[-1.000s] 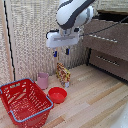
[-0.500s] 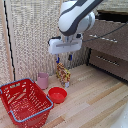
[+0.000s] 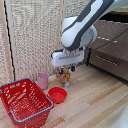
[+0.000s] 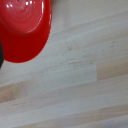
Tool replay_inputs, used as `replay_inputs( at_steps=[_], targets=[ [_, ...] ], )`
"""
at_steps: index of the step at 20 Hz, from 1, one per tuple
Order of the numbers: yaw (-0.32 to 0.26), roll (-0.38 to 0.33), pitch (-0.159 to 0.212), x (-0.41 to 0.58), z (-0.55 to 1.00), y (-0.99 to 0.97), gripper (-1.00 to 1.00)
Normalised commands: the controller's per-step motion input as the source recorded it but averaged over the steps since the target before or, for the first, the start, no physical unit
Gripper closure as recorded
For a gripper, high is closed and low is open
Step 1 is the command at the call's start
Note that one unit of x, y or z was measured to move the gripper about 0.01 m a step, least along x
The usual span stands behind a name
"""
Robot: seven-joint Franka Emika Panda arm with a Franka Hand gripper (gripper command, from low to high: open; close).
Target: Transport the gripper mindfully toward the orange-red bowl and clasp it to elevate with ease. Ensure your robot's arm aligns efficiently with the top drawer's opening. Carefully slide the orange-red bowl into the designated spot with precision. After confirmation, withdraw the gripper gently. Close the drawer smoothly by transitioning the gripper to its handle.
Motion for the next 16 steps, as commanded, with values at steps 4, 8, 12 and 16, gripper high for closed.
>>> replay_inputs(
  at_steps=[4, 8, 12, 16],
  targets=[
    [0.0, 0.0, 0.054, -0.044, -0.49, 0.01, -1.0],
    [-0.002, -0.001, 0.057, -0.039, -0.52, 0.07, -1.0],
    [-0.006, -0.004, 0.014, -0.043, -0.51, 0.15, -1.0],
    [-0.008, -0.016, -0.006, -0.076, -0.45, 0.19, -1.0]
  ],
)
